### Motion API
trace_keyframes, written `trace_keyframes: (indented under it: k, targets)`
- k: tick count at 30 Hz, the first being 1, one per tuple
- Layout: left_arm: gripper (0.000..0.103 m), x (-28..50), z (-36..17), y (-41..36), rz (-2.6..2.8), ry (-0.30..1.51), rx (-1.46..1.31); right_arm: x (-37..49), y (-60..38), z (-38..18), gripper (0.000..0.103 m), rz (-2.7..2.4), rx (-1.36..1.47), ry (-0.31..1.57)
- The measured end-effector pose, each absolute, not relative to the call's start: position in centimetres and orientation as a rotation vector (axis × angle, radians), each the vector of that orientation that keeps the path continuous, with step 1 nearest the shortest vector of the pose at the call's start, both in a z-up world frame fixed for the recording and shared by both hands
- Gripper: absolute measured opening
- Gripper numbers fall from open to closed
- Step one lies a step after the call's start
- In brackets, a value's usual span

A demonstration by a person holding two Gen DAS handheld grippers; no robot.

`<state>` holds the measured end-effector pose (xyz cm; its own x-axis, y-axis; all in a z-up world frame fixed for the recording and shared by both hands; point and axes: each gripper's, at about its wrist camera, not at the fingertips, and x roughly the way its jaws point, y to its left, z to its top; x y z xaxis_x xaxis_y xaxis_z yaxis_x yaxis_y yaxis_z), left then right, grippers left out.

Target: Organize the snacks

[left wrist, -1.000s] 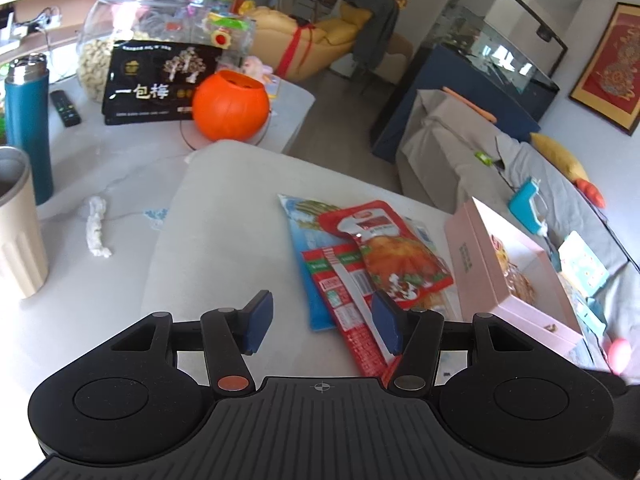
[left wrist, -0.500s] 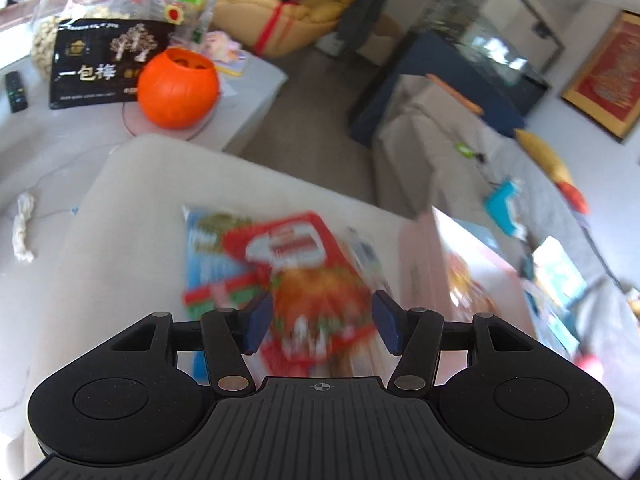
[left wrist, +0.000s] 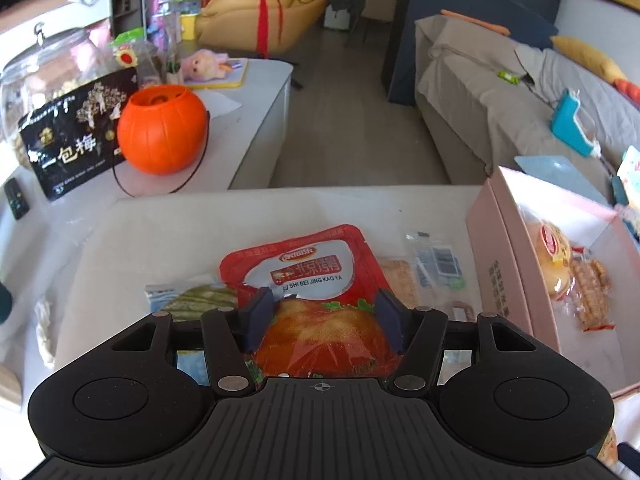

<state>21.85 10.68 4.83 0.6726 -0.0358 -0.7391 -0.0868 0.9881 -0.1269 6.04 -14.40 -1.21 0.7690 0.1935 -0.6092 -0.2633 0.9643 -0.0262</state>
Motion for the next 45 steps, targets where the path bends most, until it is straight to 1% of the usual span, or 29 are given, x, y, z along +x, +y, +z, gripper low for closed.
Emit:
trace_keyframes:
  k: [3, 14, 18, 21, 22, 23, 25, 28, 35, 39, 42, 45]
  targets:
    - [0.063, 22.5, 4.7, 11.4, 0.027, 0.827, -0.19, 6.3, -14.6, -1.2, 0.065, 0.246, -0.112, 0.662]
    - [0.062, 25.5, 3.9, 12.3, 0.057, 0.831, -0.185, 6.9, -14.5, -1.5, 0.067, 0.238, -0.069, 0.665]
    - [0.053, 24.9, 4.1, 13.1, -0.015, 0.843, -0.205, 6.9, -14.5, -1.5, 0.068, 0.243, -0.065, 0.668]
    - [0.043, 23.2, 4.0, 13.7, -0.091, 0.835, -0.229, 7.0, -14.5, -1.5, 0.068, 0.243, -0.064, 0.669]
    - [0.038, 22.4, 4.0, 13.7, -0.105, 0.828, -0.204, 6.9, -14.5, -1.5, 0.068, 0.243, -0.065, 0.669]
    - [0.035, 21.5, 4.0, 13.5, -0.116, 0.821, -0.175, 6.9, -14.5, -1.5, 0.068, 0.243, -0.064, 0.669]
    - [0.028, 19.9, 4.2, 13.2, -0.138, 0.815, -0.133, 7.0, -14.5, -1.5, 0.068, 0.243, -0.065, 0.669]
    - [0.022, 17.6, 4.4, 13.2, -0.187, 0.828, -0.113, 6.9, -14.5, -1.5, 0.068, 0.243, -0.067, 0.669]
    - [0.021, 14.6, 3.8, 14.3, -0.271, 0.904, -0.179, 6.9, -14.5, -1.5, 0.069, 0.243, -0.068, 0.67]
    - [0.021, 13.0, 4.0, 14.3, -0.312, 0.915, -0.17, 6.9, -14.5, -1.5, 0.069, 0.242, -0.07, 0.67]
    - [0.022, 12.4, 5.5, 15.0, -0.309, 0.826, -0.232, 6.9, -14.6, -1.5, 0.069, 0.242, -0.071, 0.67]
    - [0.023, 13.7, 7.3, 16.0, -0.204, 0.738, -0.265, 6.9, -14.6, -1.5, 0.069, 0.242, -0.071, 0.67]
